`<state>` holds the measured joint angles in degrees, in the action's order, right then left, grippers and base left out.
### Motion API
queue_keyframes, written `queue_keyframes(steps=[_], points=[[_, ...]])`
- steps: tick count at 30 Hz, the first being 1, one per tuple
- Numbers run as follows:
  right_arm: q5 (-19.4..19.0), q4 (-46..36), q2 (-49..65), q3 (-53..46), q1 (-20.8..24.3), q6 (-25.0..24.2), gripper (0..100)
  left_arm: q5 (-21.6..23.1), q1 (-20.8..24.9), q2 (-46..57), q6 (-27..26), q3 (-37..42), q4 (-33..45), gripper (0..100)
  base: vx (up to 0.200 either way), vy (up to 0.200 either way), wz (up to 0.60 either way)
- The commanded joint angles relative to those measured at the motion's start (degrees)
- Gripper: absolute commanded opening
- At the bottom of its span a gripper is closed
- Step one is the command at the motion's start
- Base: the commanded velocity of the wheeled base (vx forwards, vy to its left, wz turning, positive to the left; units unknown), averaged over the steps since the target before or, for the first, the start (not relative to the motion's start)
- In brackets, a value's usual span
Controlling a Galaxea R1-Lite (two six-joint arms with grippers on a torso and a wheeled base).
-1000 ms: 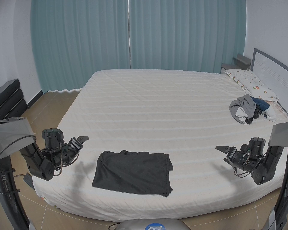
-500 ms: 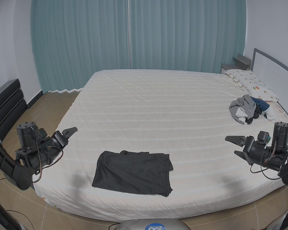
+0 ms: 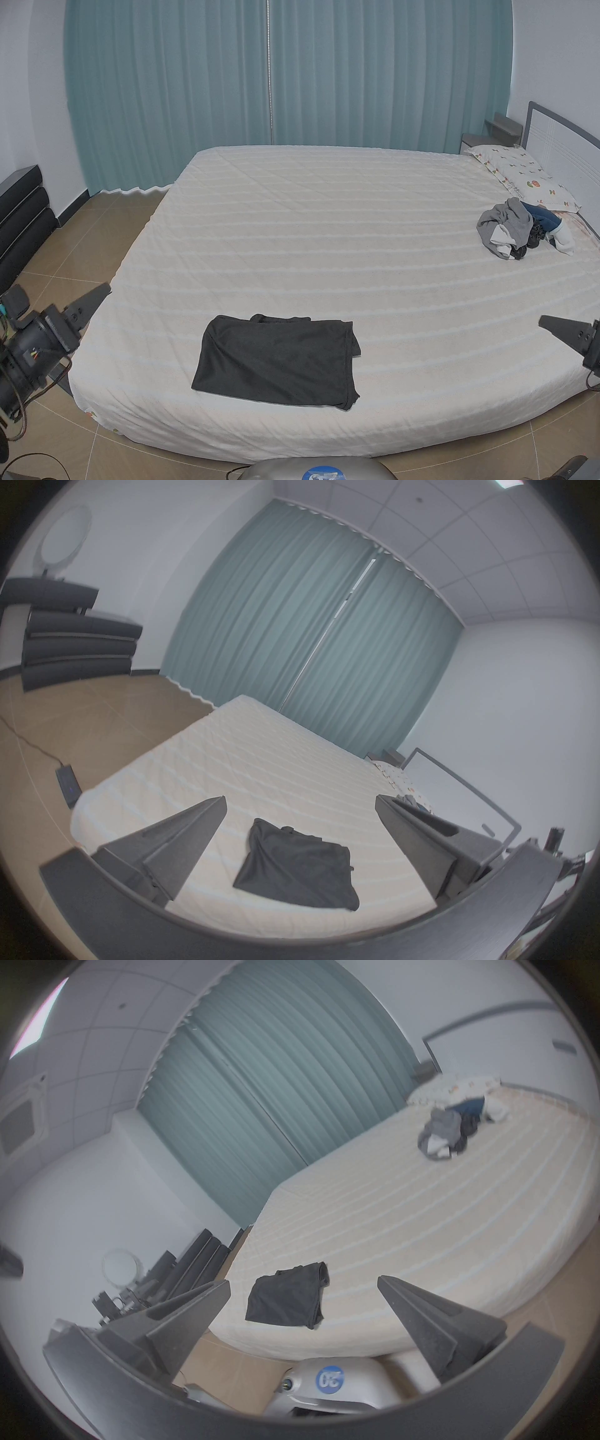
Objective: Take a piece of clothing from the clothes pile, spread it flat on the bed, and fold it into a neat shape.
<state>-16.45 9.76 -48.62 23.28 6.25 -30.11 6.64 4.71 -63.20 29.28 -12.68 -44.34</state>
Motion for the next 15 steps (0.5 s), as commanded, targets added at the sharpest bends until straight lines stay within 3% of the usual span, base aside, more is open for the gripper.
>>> queue_keyframes(steps=[1, 6, 11, 15], points=[[0.4, -11.7, 23.7, -3.9, -4.0, 15.1, 100, -0.5, 0.5, 30.1, -11.8, 3.7, 18.7, 100, 0.000, 0.000, 0.00], [0.4, -11.6, 31.2, -10.2, -8.6, 28.4, 100, -0.8, 0.1, 40.2, -15.9, 0.9, 32.1, 100, 0.000, 0.000, 0.00], [0.3, -11.7, 36.8, -13.2, -9.4, 32.0, 100, -2.1, 0.1, 46.4, -16.8, -0.9, 41.3, 100, 0.000, 0.000, 0.00], [0.2, -11.3, 39.2, -13.2, -9.4, 32.6, 100, -3.5, 0.0, 50.2, -18.9, -0.9, 44.2, 100, 0.000, 0.000, 0.00]])
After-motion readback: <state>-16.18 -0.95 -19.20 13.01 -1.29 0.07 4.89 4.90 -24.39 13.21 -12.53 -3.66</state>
